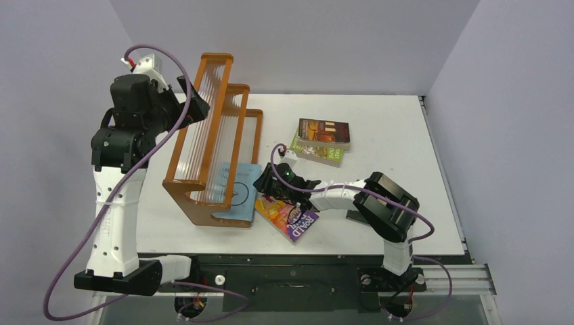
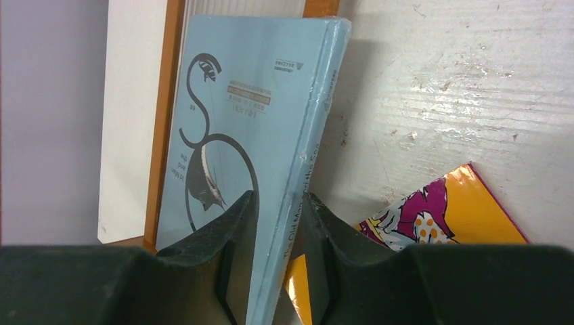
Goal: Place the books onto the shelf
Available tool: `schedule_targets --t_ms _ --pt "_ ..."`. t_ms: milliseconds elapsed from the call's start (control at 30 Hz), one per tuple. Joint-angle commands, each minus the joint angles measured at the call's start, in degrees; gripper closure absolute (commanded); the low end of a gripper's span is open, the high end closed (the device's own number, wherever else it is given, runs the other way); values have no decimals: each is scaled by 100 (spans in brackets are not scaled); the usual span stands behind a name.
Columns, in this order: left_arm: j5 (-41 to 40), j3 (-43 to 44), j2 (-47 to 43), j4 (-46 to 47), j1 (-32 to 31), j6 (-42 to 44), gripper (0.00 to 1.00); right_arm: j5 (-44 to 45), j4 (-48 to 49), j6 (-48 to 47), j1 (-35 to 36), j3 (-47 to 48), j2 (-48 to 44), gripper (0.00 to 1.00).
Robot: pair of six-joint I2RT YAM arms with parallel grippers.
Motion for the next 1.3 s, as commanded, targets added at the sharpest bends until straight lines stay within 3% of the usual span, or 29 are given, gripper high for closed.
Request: schedule_targets --t_ms 0,200,600,1100,1200,1267 --pt "64 124 -120 183 -31 109 4 -97 238 53 59 181 163 72" --pt "102 48 -122 244 -31 79 4 -260 261 45 51 253 316 72" --pt "121 -41 -136 290 -24 95 4 -402 364 112 63 375 492 85" --pt "120 -113 -142 305 -31 87 4 -480 624 163 60 120 232 86" --pt "127 -133 -142 301 -31 86 4 -237 587 55 9 -107 -131 78" --pt "134 -157 -141 294 -31 98 4 6 452 -115 -36 -320 -548 64"
